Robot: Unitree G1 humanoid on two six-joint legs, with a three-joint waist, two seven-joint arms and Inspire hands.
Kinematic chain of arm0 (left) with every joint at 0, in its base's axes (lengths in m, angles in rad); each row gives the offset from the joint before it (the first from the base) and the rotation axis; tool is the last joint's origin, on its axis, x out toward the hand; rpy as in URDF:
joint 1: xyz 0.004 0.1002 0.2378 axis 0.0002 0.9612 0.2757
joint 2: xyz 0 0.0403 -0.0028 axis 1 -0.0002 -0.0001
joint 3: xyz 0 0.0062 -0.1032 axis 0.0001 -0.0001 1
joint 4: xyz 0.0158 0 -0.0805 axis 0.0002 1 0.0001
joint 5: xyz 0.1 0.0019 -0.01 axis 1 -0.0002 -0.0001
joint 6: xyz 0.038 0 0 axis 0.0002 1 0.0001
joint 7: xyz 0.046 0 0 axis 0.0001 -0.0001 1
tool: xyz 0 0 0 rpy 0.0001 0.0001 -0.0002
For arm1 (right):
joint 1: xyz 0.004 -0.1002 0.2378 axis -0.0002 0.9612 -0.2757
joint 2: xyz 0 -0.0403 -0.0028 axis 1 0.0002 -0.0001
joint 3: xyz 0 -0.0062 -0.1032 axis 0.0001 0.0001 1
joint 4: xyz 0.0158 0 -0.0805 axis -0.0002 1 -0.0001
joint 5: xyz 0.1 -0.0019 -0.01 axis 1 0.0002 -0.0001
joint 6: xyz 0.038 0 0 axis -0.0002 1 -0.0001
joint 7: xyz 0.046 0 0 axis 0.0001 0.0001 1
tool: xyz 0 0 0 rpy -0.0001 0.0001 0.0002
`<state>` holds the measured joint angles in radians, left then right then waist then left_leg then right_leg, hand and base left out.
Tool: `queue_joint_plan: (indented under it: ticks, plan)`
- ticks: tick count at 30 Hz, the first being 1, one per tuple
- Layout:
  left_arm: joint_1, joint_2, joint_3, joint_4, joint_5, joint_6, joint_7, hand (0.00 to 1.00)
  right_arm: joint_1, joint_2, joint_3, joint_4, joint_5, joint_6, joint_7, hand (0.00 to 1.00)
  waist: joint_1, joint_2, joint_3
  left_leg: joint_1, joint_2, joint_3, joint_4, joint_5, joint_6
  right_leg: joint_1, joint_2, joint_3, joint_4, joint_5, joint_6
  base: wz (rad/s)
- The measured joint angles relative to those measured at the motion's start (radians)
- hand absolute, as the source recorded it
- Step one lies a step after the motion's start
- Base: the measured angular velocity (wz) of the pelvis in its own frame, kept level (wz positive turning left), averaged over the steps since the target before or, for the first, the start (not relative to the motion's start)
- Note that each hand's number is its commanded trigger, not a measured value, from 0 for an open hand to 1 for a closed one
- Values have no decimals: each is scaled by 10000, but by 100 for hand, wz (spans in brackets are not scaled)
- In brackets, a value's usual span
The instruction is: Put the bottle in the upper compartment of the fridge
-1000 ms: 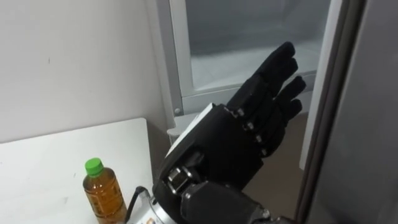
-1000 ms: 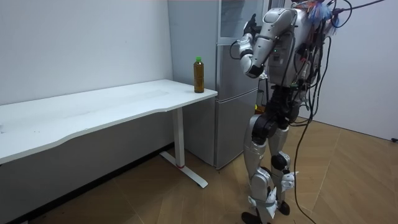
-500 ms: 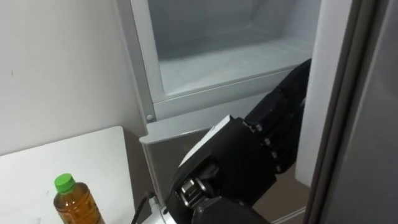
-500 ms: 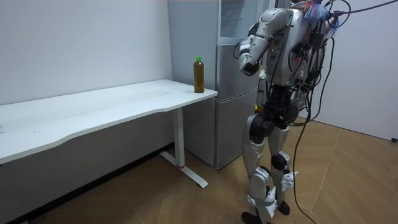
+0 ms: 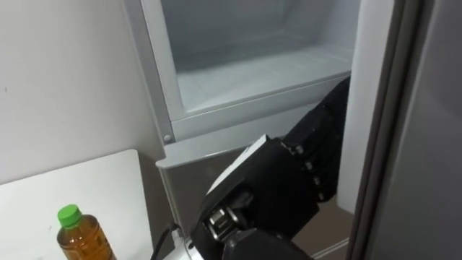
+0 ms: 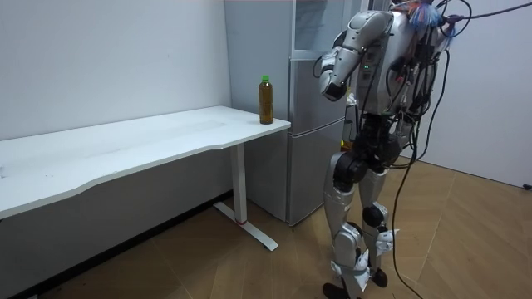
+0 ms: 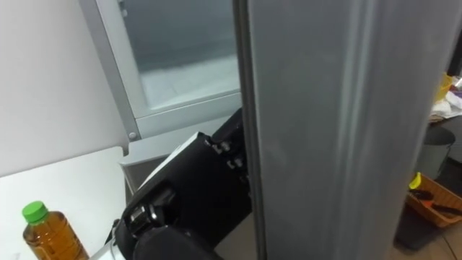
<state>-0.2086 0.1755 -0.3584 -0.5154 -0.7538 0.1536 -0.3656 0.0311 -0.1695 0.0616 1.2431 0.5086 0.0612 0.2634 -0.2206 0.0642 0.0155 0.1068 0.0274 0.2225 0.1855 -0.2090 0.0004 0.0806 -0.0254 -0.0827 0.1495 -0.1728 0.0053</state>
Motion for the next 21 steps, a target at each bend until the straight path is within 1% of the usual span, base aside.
queue_joint_plan:
  ticks: [3, 10, 15, 21]
  plan:
    - [0, 2, 25, 19, 4, 0, -70, 0, -5, 19, -61, -5, 28, -16, 13, 0, -14, -10, 5, -20, 9, 137, -18, 0, 0, -105, -1, 15, 12, -7, 7, -6]
    - [0, -22, 34, 46, 5, -1, -187, 0, 10, 58, -67, 15, 376, -33, 13, 0, -239, -44, -6, -24, 9, 184, -78, 0, -1, -123, 4, 17, 33, 0, 4, 0]
    - [0, -51, 22, 52, 3, -1, -298, 0, 10, 58, -67, 13, 377, -41, 14, 0, -285, -50, -6, 20, 19, 206, -186, 1, -1, -123, 28, 25, 14, 2, 1, 0]
    - [0, -62, 21, 90, 10, -2, -382, 0, 15, 59, -63, 13, 377, -40, 15, 0, -296, -111, -11, 93, 23, 404, -207, 1, -1, -145, 50, 252, 7, 2, 2, -11]
